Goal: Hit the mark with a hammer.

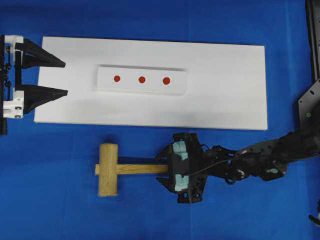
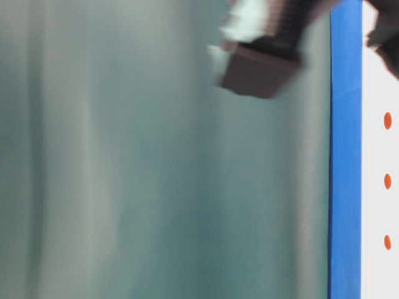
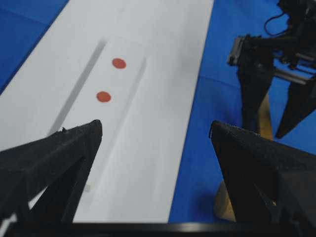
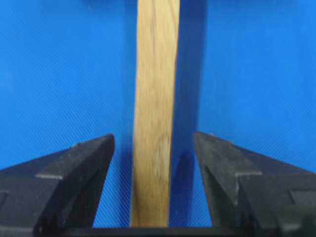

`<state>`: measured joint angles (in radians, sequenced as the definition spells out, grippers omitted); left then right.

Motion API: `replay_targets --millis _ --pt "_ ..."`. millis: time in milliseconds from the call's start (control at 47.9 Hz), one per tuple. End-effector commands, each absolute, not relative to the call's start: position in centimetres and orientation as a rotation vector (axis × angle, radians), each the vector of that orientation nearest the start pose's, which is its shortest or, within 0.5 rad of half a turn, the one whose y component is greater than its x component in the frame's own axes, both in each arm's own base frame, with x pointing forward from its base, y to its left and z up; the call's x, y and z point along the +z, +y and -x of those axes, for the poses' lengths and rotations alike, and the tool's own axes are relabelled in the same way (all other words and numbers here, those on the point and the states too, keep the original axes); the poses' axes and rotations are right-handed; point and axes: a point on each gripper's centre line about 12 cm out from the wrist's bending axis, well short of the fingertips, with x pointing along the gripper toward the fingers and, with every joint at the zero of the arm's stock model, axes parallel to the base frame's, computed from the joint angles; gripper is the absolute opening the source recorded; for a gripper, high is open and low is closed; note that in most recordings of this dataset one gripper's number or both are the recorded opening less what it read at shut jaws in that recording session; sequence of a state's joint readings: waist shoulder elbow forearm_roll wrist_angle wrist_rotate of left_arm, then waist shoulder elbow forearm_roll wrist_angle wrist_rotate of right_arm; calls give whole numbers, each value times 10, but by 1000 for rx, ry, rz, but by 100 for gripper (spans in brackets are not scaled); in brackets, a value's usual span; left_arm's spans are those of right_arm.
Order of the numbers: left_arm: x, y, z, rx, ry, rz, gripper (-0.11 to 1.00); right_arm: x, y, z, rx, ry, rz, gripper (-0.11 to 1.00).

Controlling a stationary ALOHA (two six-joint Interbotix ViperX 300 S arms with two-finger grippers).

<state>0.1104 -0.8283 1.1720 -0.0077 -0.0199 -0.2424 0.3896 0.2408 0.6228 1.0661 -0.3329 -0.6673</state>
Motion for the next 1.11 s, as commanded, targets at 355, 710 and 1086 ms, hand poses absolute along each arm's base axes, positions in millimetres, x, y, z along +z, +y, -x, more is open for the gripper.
replay_targets --millis 355,710,1086 --pt "242 24 -211 150 283 266 89 213 109 -373 40 441 -171 55" --pt "248 23 -207 146 260 267 89 234 66 -373 -32 395 -169 55" --pt "253 23 -201 143 247 260 89 241 -28 -361 -209 404 -160 55"
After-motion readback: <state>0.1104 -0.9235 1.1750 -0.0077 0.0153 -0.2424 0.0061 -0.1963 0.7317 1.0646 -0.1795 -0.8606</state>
